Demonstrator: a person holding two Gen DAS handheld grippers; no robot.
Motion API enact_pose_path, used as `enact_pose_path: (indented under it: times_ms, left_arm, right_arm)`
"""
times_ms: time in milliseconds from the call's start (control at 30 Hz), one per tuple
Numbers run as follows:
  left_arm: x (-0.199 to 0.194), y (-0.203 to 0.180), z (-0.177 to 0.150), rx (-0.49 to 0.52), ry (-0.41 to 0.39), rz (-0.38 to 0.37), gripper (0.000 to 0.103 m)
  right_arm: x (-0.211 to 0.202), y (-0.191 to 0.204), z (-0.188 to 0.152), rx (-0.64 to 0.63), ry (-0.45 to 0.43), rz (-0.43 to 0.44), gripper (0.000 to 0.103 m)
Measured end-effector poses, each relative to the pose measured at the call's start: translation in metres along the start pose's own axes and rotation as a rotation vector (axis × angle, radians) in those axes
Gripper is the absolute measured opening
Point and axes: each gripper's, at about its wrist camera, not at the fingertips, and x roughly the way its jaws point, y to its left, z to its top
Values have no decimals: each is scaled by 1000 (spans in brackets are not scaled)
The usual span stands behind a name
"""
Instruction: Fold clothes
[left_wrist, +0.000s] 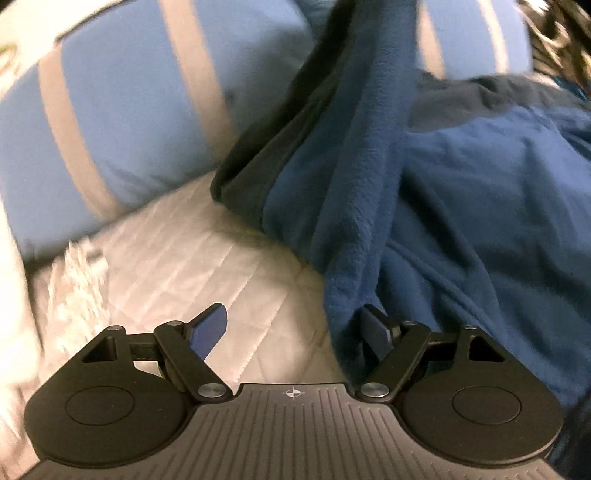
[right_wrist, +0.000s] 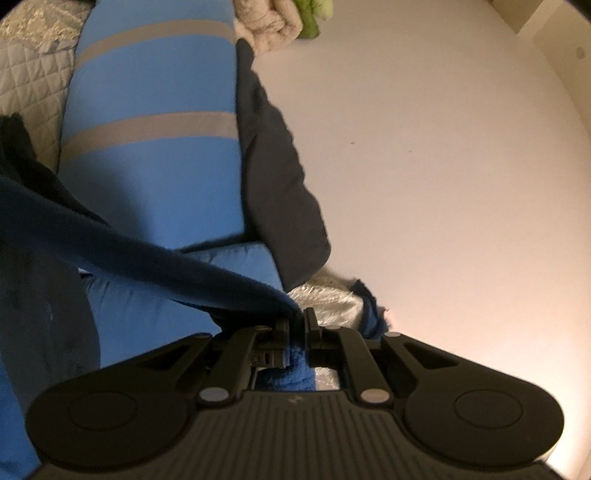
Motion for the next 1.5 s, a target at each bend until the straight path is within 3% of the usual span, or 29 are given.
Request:
enact_pose_path:
  times_ms: [200,333,467,633,733,1000,1167,1267,1400,1500]
  left_arm:
    - [-21,-5,11,30,-143,-134,52]
    - [-10,-14,23,49,-129,-179,45]
    - [0,-18,29,53,-86,-149,44]
    - [10,-20,36,48,-36,-99,17]
    - [4,-13,36,13,-47,-59,9]
    - [-12,5,36,-45,-80,1,8]
    - [-14,-5,40,-6,-94,29,8]
    - [-11,-5,38,1,-79,56,8]
    - [-7,0,31,0,-55,102,8]
    - [-7,-2,27,56,-47,148,8]
  right_arm:
    - [13,2,-6,18,18,29,7]
    - [15,3,-11,29,28,45,7]
    - [17,3,-16,39,37,62,7]
    - [20,4,-22,52,49,83,7]
    - [24,5,-38,100,85,144,7]
    - [29,34,-103,187,182,343,6]
    - [14,58,-143,200,194,371,6]
    - [-11,84,-160,157,181,373,6]
    - [-53,126,-175,109,172,468,5]
    - [-85,155,-178,74,151,548,5]
